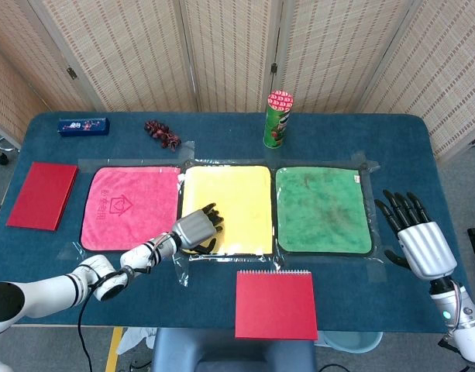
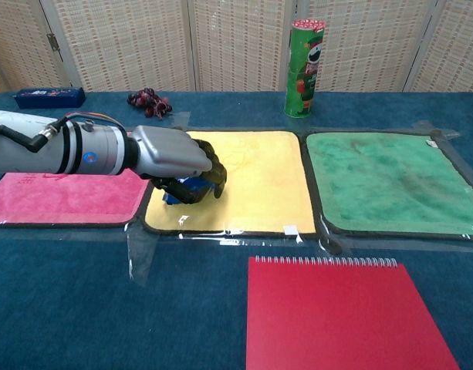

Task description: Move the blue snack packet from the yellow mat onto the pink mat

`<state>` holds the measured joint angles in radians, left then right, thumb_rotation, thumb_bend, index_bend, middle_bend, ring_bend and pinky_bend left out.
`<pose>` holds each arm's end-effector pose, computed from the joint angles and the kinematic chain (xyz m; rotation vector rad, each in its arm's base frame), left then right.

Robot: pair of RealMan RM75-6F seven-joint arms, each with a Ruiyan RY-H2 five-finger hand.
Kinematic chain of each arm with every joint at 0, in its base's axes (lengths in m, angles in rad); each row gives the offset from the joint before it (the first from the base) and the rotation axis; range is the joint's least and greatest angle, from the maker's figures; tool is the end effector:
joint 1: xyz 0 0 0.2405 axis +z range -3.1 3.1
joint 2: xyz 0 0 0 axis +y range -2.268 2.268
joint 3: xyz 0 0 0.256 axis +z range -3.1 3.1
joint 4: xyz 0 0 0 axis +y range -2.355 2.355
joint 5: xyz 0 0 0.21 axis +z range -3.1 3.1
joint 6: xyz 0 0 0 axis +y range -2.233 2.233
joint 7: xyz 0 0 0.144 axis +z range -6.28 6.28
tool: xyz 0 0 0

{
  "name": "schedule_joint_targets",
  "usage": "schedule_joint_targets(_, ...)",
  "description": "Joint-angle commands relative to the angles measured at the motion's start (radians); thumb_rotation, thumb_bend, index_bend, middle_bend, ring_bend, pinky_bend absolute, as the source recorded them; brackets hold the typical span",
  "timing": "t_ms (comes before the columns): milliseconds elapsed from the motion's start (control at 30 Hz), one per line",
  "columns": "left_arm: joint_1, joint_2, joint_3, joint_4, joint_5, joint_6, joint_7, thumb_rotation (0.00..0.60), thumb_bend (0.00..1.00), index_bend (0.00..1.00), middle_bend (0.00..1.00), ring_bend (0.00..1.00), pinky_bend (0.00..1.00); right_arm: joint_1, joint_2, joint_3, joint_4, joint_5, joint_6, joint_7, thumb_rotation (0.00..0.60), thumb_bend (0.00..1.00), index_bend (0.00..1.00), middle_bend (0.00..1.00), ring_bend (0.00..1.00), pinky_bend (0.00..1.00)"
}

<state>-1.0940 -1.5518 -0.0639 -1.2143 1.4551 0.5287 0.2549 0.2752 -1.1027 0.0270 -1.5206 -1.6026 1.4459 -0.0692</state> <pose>-0.0957 0.3853 -0.0574 -2.4783 -0.3078 -0.5547 -0.2826 -0.2345 0.1593 1.6425 -0.6248 0.9190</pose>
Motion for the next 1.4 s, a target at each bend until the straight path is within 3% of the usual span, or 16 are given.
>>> schedule_joint_targets(33,0.007,0.002,0.008,0.006,-0.01,0.006,0.006,0.0,0.71,0.3,0.22,0.16,0.0,-0.002,-0.001,0.003,-0.002,0.0,0.001,-0.001,0.6,0.11,0.0,0.0,0.0,0.0)
schedule_joint_targets(500,0.083,0.096,0.073,0.032,-0.032,0.062,0.019,0.0,0.71,0.36,0.28,0.2,0.0,-0.007,-0.004,0.019,-0.012,-0.006,0.001,-0.006,0.6,0.11,0.0,0.0,0.0,0.0)
schedule_joint_targets(900,0.158,0.165,0.091,0.078,-0.058,0.121,-0.021,0.0,0.71,0.37,0.29,0.21,0.0,-0.012,-0.006,0.03,-0.014,-0.014,0.012,0.001,0.6,0.11,0.0,0.0,0.0,0.0)
schedule_joint_targets(1400,0.215,0.256,0.063,-0.09,0.047,0.336,-0.083,0.0,0.71,0.32,0.3,0.21,0.01,-0.025,-0.003,0.035,-0.015,-0.027,0.033,0.016,0.6,0.11,0.0,0.0,0.0,0.0)
